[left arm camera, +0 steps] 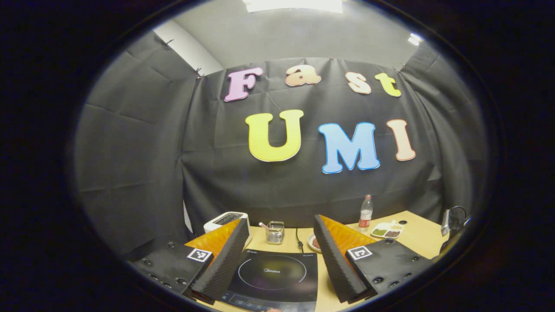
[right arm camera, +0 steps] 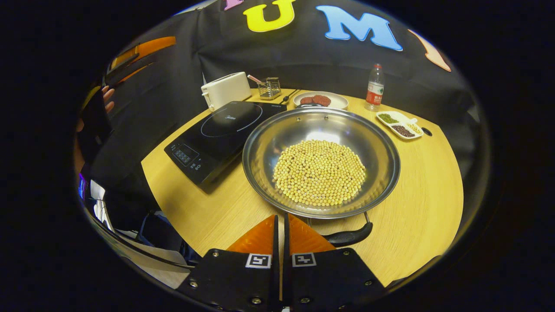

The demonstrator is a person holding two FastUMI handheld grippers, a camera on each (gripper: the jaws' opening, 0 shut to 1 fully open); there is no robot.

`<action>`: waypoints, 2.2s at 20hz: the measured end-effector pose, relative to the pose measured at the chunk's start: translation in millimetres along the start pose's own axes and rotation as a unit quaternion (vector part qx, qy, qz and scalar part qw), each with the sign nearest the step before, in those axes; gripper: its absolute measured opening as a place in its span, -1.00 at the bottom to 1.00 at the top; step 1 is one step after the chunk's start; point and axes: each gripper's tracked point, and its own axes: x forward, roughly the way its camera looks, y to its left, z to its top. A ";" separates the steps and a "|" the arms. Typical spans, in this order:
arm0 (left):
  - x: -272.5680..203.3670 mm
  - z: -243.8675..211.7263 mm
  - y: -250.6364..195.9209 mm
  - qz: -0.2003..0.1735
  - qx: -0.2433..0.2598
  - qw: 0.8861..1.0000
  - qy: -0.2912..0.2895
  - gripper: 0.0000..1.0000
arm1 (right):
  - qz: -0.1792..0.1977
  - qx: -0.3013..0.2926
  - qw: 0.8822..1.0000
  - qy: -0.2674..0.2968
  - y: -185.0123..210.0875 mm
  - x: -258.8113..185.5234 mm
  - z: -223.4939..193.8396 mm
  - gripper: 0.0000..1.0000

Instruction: First push the handle of the pot to place it horizontally, then grasp the pot with both hands and set it on the induction cooktop.

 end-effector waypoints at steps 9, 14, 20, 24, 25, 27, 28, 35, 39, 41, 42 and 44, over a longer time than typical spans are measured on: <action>12.2 2.2 -19.3 -0.010 0.000 1.000 0.002 0.95 | -0.019 0.038 0.999 0.005 -26.6 -3.6 -5.2 -0.98; 17.4 -0.5 -34.7 -0.017 -0.004 1.000 0.001 0.89 | -0.046 0.053 0.998 0.006 -55.8 -11.1 -5.5 -1.00; 24.8 -1.2 -43.8 -0.015 -0.007 1.000 0.004 0.89 | -0.064 0.050 0.997 0.008 -79.0 -15.6 -4.1 -0.98; 29.7 -4.2 -47.2 -0.012 -0.011 1.000 0.008 0.89 | -0.076 0.044 0.996 0.009 -94.7 -16.0 -1.2 -0.98; 30.5 -5.5 -48.9 -0.011 -0.011 1.000 0.008 0.89 | -0.079 0.044 0.996 0.010 -98.5 -16.4 -0.9 -0.98; 32.1 -6.9 -51.4 -0.010 -0.013 1.000 0.008 0.95 | -0.083 0.047 0.995 0.012 -105.5 -16.5 0.1 -0.98; 32.6 -7.8 -52.5 -0.009 -0.014 1.000 0.009 0.96 | -0.085 0.048 0.995 0.012 -109.2 -16.6 1.1 -0.98; 39.1 -15.5 -59.8 -0.004 -0.017 1.000 0.016 0.95 | -0.102 0.053 0.993 0.009 -136.2 -17.2 9.5 -0.99; 39.6 -20.3 -60.5 0.002 -0.015 1.000 0.021 1.00 | -0.109 0.066 0.992 0.003 -151.4 -14.1 16.9 -0.98; 39.7 -24.1 -61.0 0.005 -0.016 1.000 0.025 1.00 | -0.112 0.069 0.991 0.000 -158.3 -11.7 20.9 -0.98; 39.9 -25.3 -61.6 0.006 -0.016 0.999 0.027 1.00 | -0.114 0.069 0.991 -0.001 -162.0 -10.6 23.8 -0.99; 39.4 -29.9 -64.4 0.009 -0.014 0.999 0.032 1.00 | -0.116 0.072 0.991 -0.002 -169.2 -7.9 27.8 -0.98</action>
